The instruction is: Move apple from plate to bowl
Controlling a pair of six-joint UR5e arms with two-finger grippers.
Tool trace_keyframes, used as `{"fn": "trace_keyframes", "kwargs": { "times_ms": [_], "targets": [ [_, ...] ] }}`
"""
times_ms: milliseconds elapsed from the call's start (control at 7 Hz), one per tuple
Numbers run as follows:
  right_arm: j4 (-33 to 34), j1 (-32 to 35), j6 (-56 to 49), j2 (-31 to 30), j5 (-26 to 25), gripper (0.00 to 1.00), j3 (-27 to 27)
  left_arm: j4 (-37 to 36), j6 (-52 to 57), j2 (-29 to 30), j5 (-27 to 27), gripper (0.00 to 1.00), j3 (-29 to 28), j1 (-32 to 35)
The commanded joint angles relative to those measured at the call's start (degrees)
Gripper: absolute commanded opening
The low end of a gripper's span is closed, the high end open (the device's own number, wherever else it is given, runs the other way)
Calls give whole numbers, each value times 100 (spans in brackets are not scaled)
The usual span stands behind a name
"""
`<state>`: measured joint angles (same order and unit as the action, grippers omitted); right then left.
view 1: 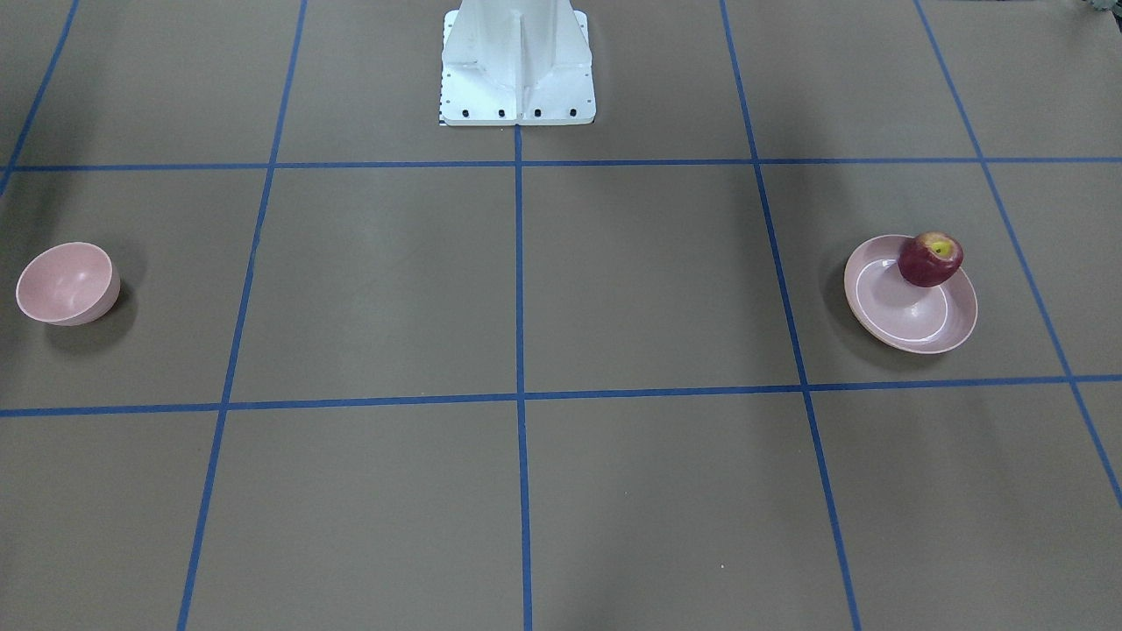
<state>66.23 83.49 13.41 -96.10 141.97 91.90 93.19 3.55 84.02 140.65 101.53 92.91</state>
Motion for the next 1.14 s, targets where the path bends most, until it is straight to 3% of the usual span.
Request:
{"fn": "trace_keyframes", "kwargs": {
  "times_ms": [0, 429, 1000],
  "targets": [
    [-1072, -997, 1674, 3, -728, 100, -5, -2, 6, -18, -3, 98, -11, -2],
    [-1323, -1658, 1947, -31, -1213, 99, -49, 6, -3, -18, -3, 98, -28, -36],
    [-1323, -2038, 1859, -128, -1225, 71, -137, 24, 6, -26, -3, 98, -46, -54]
  ]
}}
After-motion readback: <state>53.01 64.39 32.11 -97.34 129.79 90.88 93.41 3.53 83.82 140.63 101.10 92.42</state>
